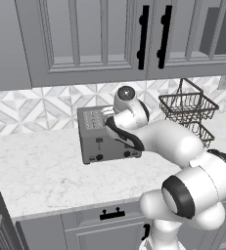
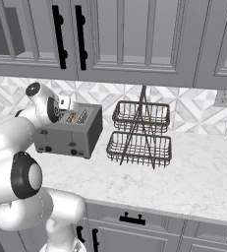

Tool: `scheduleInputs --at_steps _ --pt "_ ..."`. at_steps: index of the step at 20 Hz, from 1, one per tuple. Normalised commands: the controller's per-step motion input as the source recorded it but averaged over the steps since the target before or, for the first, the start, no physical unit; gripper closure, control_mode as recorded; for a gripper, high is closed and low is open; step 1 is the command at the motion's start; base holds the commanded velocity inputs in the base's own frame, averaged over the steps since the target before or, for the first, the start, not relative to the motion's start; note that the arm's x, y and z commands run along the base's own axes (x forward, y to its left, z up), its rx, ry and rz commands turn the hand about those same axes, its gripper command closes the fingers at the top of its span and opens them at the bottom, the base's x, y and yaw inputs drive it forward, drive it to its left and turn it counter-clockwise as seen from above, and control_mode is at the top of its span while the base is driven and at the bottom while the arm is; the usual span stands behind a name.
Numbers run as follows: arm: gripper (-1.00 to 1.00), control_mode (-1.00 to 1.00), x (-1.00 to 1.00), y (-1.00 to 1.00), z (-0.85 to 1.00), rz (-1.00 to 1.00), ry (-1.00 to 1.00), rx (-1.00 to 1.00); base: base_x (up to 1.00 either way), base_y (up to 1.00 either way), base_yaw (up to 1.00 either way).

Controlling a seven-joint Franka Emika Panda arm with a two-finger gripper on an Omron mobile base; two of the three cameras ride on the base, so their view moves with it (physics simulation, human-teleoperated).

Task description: Start the toaster. Once the lever pops up, take the bread to the plate on the dining counter.

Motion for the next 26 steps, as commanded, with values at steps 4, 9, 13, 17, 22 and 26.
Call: scheduleInputs --at_steps 4,9,13,17,22,26 --pt "-1.00 -1.00 0.00 0.00 0.00 0.00 0.00 0.00 0.00 0.00 0.00" --pt "-1.00 -1.00 0.00 0.00 0.00 0.00 0.00 0.00 0.00 0.00 0.00" --pt "-1.00 -1.00 0.00 0.00 0.00 0.00 0.00 0.00 0.00 0.00 0.00" --pt "-1.00 -1.00 0.00 0.00 0.00 0.00 0.00 0.00 0.00 0.00 0.00" --pt "-1.00 -1.00 0.00 0.00 0.00 0.00 0.00 0.00 0.00 0.00 0.00" --pt "-1.00 -1.00 0.00 0.00 0.00 0.00 0.00 0.00 0.00 0.00 0.00"
